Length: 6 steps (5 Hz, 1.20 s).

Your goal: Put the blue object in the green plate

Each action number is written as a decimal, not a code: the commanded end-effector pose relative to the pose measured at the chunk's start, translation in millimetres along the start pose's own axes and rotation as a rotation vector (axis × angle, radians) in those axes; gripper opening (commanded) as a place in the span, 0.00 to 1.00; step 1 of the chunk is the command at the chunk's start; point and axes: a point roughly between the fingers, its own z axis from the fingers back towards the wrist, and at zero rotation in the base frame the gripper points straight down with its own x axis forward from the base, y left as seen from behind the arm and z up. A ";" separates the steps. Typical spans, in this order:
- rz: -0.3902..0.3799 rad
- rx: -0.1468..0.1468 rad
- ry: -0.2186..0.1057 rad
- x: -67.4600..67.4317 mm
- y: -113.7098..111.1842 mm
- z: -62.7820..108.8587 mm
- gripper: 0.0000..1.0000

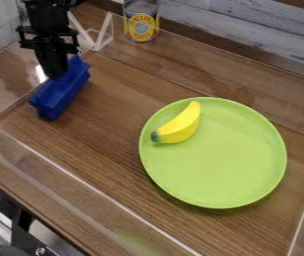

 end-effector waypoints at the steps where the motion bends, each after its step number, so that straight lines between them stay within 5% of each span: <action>1: -0.026 0.054 -0.108 5.5 -7.5 41.9 0.00; 2: -0.038 0.048 -0.114 7.1 -12.6 45.1 0.00; 3: -0.046 0.041 -0.108 10.1 -14.0 40.9 1.00; 6: -0.053 0.020 -0.093 17.1 -13.1 22.8 1.00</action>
